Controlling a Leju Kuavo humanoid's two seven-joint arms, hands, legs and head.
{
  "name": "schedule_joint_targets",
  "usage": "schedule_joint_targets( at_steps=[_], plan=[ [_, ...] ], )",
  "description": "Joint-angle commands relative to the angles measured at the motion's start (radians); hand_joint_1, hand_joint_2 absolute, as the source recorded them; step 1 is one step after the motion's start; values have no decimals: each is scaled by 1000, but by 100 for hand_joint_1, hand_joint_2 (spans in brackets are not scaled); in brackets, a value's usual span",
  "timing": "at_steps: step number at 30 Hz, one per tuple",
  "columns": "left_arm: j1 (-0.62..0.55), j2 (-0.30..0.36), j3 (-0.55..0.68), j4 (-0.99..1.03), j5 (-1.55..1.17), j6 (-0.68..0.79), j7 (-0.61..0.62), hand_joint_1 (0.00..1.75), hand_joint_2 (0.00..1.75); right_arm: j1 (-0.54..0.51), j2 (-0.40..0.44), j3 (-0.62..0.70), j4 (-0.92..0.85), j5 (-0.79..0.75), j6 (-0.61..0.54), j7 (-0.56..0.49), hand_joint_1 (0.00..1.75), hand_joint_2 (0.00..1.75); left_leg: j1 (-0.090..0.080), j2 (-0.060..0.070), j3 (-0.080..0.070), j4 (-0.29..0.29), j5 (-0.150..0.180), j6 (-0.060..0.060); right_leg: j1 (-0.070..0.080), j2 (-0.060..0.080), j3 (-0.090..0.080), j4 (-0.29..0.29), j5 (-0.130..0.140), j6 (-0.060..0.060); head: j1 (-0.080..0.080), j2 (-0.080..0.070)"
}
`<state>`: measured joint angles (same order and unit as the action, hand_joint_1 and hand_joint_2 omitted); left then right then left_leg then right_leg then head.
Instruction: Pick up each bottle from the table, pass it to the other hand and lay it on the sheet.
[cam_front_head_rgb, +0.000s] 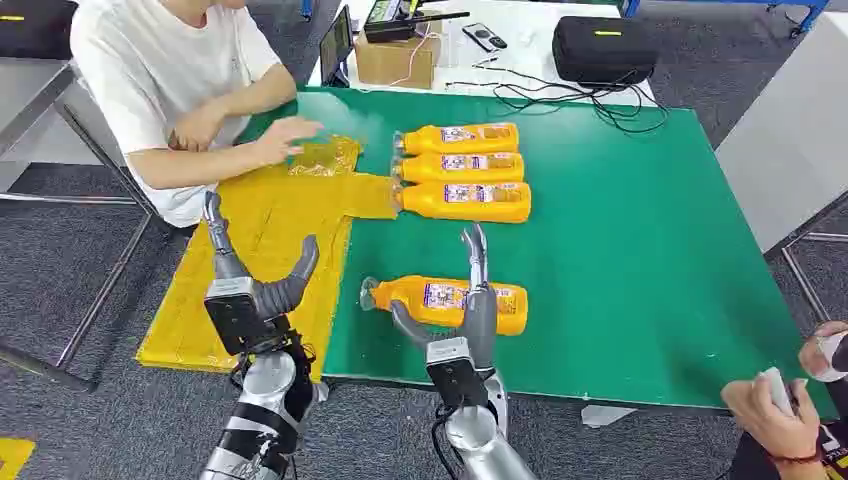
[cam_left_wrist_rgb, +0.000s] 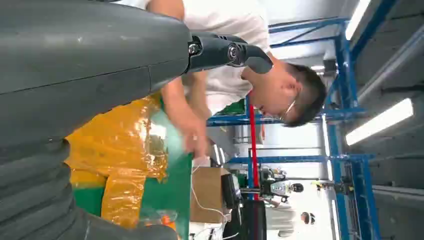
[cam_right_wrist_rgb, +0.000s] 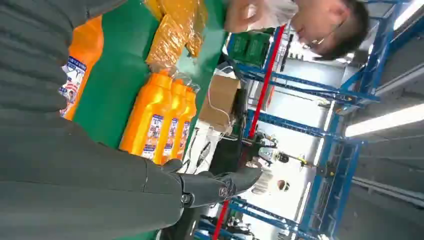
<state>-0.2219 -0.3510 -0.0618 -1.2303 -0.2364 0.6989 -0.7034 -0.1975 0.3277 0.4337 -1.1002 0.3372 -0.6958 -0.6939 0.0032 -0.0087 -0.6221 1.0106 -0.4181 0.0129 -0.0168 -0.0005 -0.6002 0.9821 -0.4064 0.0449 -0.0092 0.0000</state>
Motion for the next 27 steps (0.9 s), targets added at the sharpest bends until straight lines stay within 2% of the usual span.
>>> schedule_joint_targets(
  at_steps=[1,3,5,6,8,23,24,25,26,27],
  plan=[
    [16,2,72,-104,-131,-1,5,0,175,-42,-25,38,107,-84,-2,-4,0,175,1,5,5,0,-3,-1,1,4,4,0,-1,-2,0,0],
    [48,2,64,-140,-130,-1,5,0,175,-69,-31,50,199,-46,-2,-4,0,175,1,3,5,-1,-2,-1,1,2,5,-1,-1,-2,0,0],
    [63,2,58,-146,-106,-1,5,0,175,-71,-32,37,212,-30,-2,-4,0,175,1,3,4,-2,-1,-1,1,3,4,-2,0,-1,0,0],
    [95,2,38,-154,-68,-1,5,0,0,-53,-31,-27,199,79,-2,2,0,175,1,4,7,-2,-2,-1,1,3,6,-2,-1,-2,0,0],
    [110,2,18,-117,-7,-1,5,0,0,-16,-26,-92,150,278,-2,85,0,175,1,2,7,-2,-2,-1,1,0,7,-2,-2,-2,0,0],
    [110,2,18,-117,-7,-1,5,0,0,-16,-26,-92,150,278,-2,85,0,175,0,0,2,-1,-1,0,0,-1,2,-1,-1,-1,0,0],
    [117,2,16,-118,3,-1,5,0,0,-12,-38,-81,141,275,-1,100,0,175,1,1,7,-1,-3,-1,1,0,7,-1,-3,-3,0,0],
    [122,2,16,-109,27,-1,5,0,0,-10,-54,-62,128,273,8,145,0,175,0,0,2,-1,-1,0,0,-1,2,-1,-1,-1,0,0],
    [134,2,3,-86,69,-1,5,0,0,-4,-85,-44,108,305,3,205,0,175,1,0,5,-1,-2,-1,1,-1,4,-2,-2,-2,0,0],
    [138,2,-4,-77,76,-1,5,0,0,-1,-103,-45,104,318,1,216,0,175,0,0,4,-1,-2,0,0,-1,4,-2,-2,-1,0,0]
  ],
)
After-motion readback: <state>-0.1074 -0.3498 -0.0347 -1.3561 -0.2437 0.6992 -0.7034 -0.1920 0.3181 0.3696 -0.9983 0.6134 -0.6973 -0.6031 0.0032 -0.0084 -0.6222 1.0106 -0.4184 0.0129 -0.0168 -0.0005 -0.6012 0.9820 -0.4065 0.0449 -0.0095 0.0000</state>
